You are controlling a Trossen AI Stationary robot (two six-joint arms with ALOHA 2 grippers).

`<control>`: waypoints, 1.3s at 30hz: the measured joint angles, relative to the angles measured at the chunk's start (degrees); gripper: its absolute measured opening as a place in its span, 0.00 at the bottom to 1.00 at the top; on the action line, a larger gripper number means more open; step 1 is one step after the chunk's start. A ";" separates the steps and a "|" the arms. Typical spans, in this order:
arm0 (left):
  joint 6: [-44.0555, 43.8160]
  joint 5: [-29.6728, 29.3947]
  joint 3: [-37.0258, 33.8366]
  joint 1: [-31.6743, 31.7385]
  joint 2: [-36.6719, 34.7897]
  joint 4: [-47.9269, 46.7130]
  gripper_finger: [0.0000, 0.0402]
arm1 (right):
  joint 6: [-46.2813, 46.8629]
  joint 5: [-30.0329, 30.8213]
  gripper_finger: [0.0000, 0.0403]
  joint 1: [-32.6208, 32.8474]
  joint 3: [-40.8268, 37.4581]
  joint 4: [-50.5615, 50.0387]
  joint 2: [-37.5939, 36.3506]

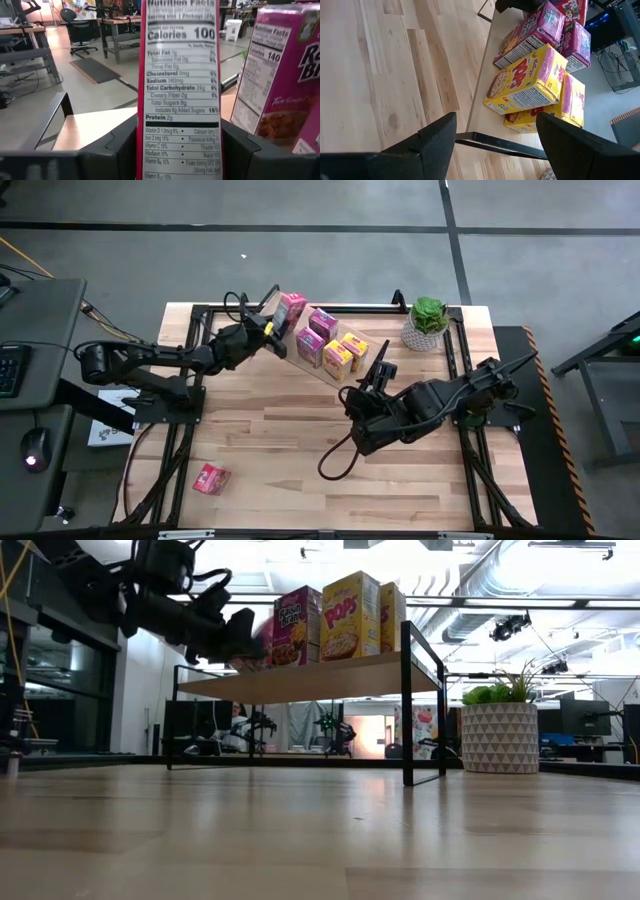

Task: Stack cereal on shelf
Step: Put the bottom right red cereal box on the shelf

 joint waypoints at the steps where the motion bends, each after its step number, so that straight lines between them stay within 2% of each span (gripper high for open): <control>1: -0.02 0.00 0.01 0.01 0.00 -0.48 0.48 | -0.01 0.00 0.66 0.00 0.00 0.00 0.00; 16: 0.43 0.00 0.12 -0.92 -0.40 -5.89 0.61 | 0.01 0.02 0.66 0.00 0.00 0.30 0.00; 21: -0.18 -0.45 0.12 -2.94 -2.92 -10.87 0.62 | 0.01 0.04 0.66 0.00 0.00 0.31 0.00; 30: -0.55 -5.13 0.00 -4.93 -8.64 -17.49 0.62 | 0.01 0.04 0.66 0.00 0.00 0.87 0.00; 39: -0.27 -7.48 -0.01 -4.89 -11.64 -18.27 0.62 | 0.01 0.07 0.66 0.00 0.00 0.90 0.00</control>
